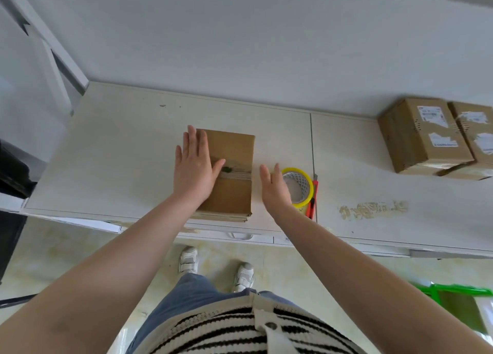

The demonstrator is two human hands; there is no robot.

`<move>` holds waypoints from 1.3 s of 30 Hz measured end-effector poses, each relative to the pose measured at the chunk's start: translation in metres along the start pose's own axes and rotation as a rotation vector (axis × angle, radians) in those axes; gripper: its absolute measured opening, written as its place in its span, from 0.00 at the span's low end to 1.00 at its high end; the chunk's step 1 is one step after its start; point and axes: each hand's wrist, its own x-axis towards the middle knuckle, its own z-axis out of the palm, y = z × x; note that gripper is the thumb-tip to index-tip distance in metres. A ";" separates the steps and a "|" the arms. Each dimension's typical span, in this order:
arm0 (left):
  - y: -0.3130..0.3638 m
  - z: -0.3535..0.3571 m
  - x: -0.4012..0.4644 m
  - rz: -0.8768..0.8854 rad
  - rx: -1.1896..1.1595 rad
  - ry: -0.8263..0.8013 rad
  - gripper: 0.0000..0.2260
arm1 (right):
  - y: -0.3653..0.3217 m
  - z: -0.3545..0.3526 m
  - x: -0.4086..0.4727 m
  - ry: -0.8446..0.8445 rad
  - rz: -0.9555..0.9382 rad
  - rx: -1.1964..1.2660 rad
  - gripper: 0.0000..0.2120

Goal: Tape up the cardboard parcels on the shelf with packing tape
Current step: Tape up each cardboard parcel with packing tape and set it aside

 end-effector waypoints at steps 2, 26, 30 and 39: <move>0.003 -0.001 -0.001 -0.011 -0.014 0.020 0.34 | 0.017 -0.020 0.004 0.180 -0.150 -0.244 0.25; 0.077 -0.061 -0.035 0.189 -0.989 0.136 0.16 | -0.028 -0.091 -0.044 -0.013 -0.697 -0.229 0.11; 0.076 -0.062 -0.036 0.093 -1.003 0.197 0.07 | -0.032 -0.075 -0.043 0.002 -0.697 -0.228 0.12; 0.064 -0.072 -0.029 -0.064 -0.825 0.037 0.09 | -0.038 -0.069 -0.040 -0.027 -0.776 -0.371 0.13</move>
